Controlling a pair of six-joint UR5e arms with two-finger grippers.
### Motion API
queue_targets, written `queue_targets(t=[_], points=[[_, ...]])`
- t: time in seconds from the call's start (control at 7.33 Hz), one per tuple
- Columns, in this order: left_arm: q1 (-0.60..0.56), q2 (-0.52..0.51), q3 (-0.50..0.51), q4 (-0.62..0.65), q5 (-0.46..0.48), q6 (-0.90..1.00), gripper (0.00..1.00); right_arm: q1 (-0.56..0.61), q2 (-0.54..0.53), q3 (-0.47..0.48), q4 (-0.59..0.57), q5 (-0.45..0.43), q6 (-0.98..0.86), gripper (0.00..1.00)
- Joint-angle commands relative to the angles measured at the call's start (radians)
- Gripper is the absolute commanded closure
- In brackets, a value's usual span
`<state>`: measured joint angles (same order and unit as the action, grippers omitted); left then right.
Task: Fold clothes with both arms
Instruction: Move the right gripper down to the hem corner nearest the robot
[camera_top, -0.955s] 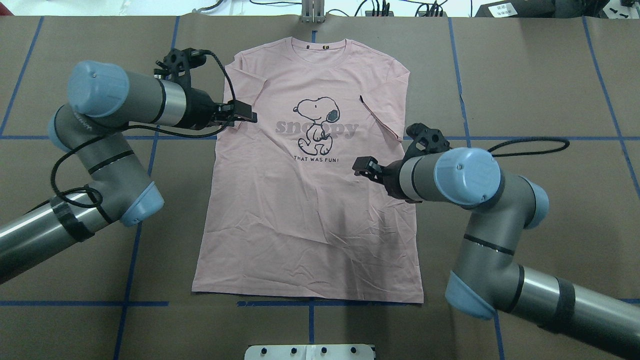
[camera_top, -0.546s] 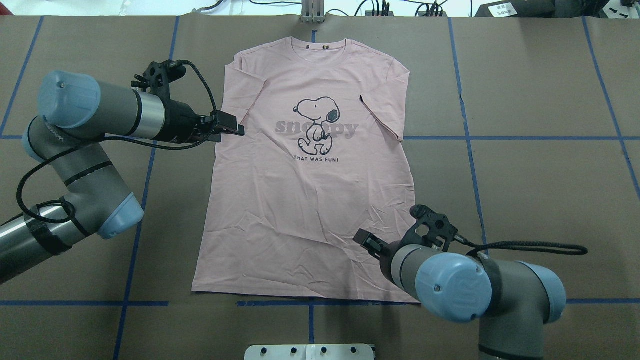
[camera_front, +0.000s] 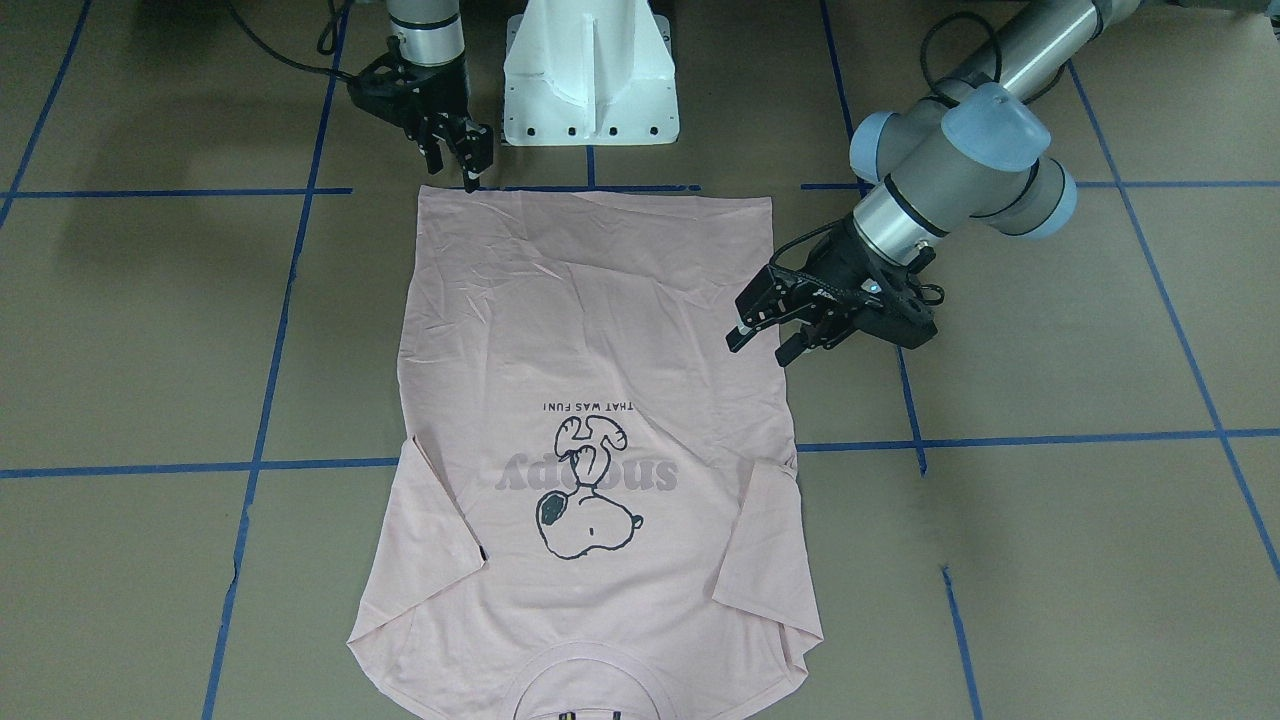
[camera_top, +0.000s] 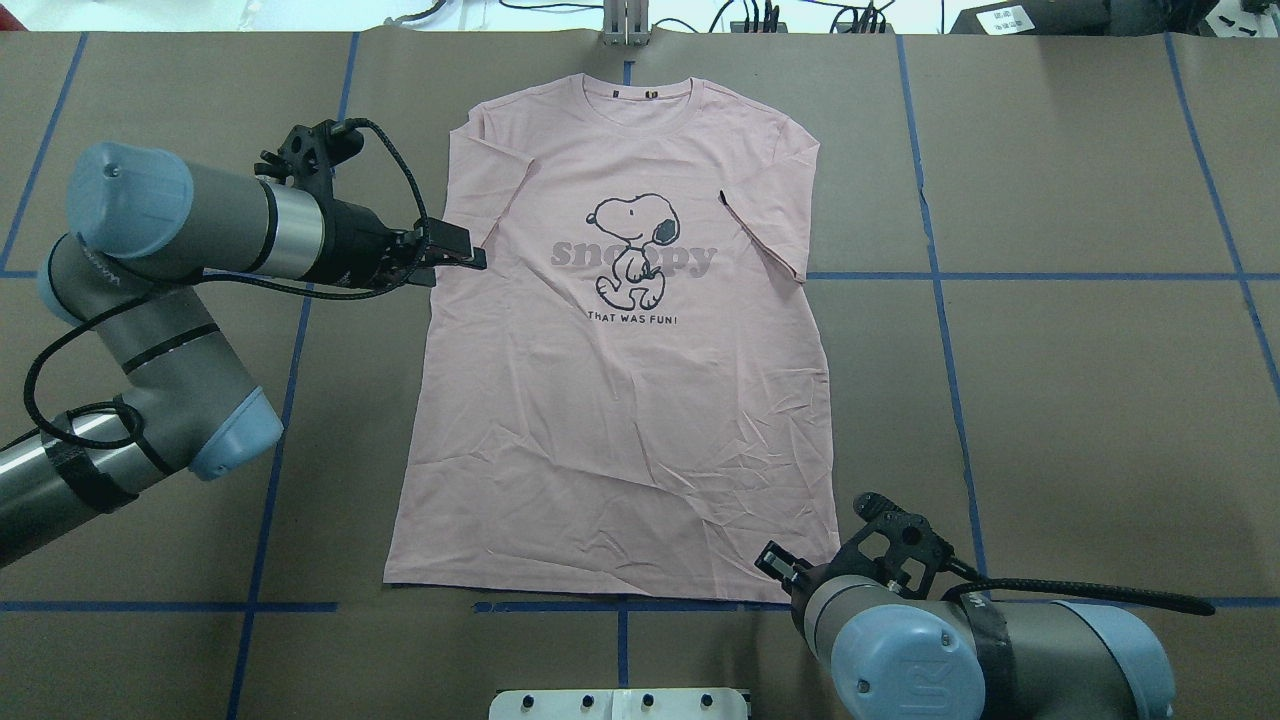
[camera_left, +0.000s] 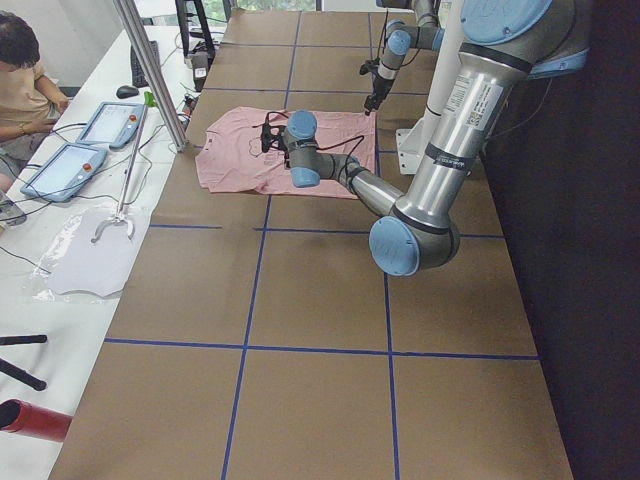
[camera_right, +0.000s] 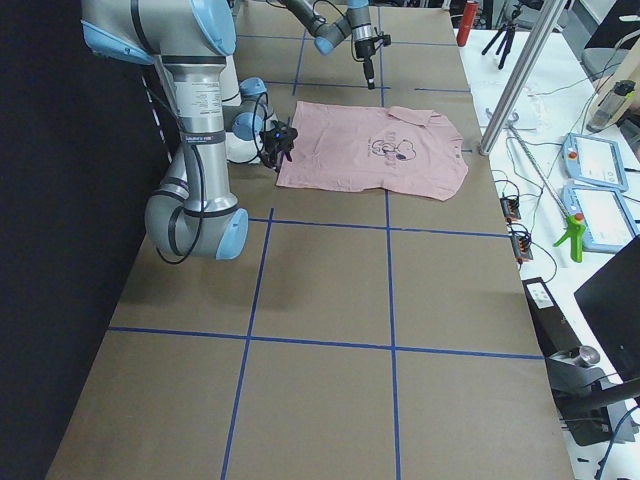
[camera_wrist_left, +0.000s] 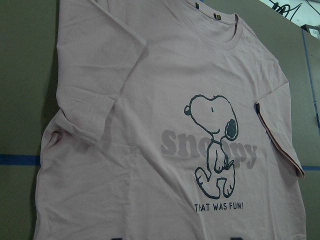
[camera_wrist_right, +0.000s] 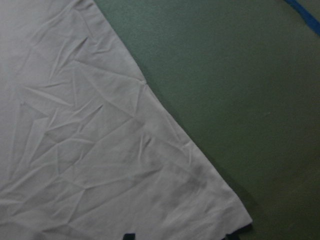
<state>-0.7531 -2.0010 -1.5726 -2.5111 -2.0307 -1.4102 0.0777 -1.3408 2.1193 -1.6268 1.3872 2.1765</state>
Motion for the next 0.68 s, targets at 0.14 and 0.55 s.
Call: queue_targets(t=[0.14, 0.55], points=[[0.001, 0.001, -0.003, 0.000, 0.001, -0.006, 0.20, -0.004, -0.015, -0.028, -0.002, 0.001, 0.005, 0.35], [0.001, 0.001, -0.003, 0.000, 0.001, -0.009, 0.20, -0.004, -0.018, -0.053, -0.004, 0.015, 0.016, 0.38]])
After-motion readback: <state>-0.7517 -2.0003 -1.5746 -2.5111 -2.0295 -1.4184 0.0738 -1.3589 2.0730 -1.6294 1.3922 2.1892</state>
